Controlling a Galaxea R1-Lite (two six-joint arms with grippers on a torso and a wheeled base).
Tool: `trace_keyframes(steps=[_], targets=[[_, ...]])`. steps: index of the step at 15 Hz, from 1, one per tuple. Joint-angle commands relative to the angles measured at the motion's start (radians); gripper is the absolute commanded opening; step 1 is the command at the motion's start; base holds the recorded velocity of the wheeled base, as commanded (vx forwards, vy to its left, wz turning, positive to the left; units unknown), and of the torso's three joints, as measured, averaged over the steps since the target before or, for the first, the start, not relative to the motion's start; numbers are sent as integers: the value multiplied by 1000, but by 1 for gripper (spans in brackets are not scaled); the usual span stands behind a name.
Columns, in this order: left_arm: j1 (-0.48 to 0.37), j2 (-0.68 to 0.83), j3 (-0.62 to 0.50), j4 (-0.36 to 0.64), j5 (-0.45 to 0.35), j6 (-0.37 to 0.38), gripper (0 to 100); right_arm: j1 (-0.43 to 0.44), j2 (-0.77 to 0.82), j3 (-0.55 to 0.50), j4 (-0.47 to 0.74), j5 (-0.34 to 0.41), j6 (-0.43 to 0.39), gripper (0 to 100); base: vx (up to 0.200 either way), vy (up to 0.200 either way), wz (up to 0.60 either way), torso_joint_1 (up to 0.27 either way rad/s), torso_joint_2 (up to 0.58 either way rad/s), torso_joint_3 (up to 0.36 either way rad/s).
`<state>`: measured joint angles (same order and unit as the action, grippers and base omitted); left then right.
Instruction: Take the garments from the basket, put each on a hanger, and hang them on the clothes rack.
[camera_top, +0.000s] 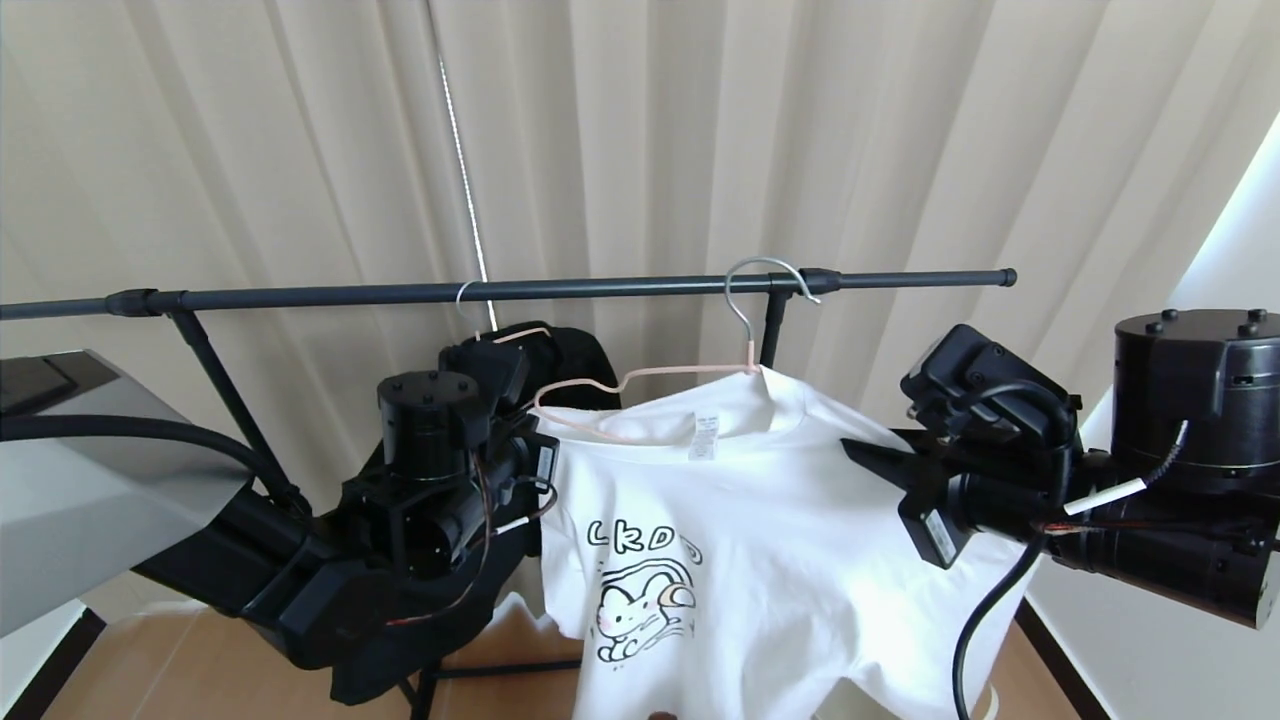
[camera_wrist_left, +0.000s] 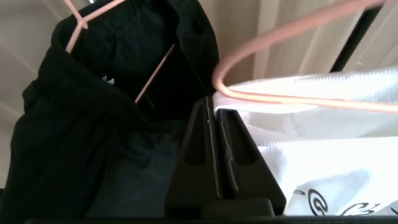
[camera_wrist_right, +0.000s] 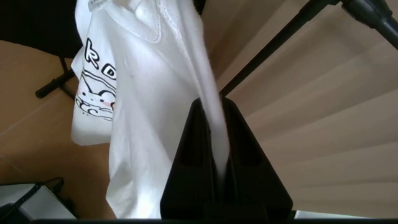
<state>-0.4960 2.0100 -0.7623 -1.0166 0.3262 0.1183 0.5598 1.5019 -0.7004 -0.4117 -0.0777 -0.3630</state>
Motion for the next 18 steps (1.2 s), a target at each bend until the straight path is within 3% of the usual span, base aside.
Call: trace_keyframes(steps=[1, 7, 14, 18], targets=[[14, 1, -5, 0, -1, 0, 0, 0, -17, 10, 1, -1, -1, 0, 0, 0, 0, 0, 0, 0], [23, -7, -25, -2, -18, 0, 0, 2, -32, 45, -1, -1, -1, 0, 0, 0, 0, 0, 0, 0], [-133, -140, 48, 6, -7, 50, 0, 28, -19, 61, -58, -13, 101, 0, 0, 0, 0, 0, 0, 0], [-199, -206, 24, 102, -1, 66, 0, 31, 15, 87, -153, -74, 102, 0, 0, 0, 0, 0, 0, 0]])
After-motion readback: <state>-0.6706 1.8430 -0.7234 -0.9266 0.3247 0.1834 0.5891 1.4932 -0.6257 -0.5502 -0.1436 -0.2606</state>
